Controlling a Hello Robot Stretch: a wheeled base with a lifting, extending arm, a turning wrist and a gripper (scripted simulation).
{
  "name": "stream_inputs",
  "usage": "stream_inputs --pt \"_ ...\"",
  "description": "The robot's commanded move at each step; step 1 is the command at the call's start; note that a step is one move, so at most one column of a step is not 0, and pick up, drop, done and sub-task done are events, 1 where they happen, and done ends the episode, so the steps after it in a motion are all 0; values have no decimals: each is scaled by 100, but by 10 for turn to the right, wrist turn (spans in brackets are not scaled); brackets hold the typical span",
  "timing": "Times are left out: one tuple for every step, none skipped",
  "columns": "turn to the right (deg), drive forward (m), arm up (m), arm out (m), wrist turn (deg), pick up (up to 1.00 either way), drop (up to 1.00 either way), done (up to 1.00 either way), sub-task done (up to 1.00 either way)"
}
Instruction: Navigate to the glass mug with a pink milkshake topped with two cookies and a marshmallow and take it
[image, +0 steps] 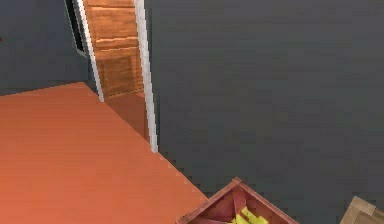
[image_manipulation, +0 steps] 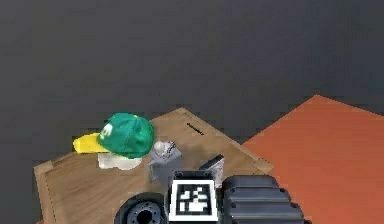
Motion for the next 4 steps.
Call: stream_inputs --pt "0 0 0 22 0 0 0 0 0" --pt "0 0 0 0 450 0 0 0 0" --pt "0 0 0 0 450 0 0 0 0" --pt "0 0 0 0 450 0 0 0 0"
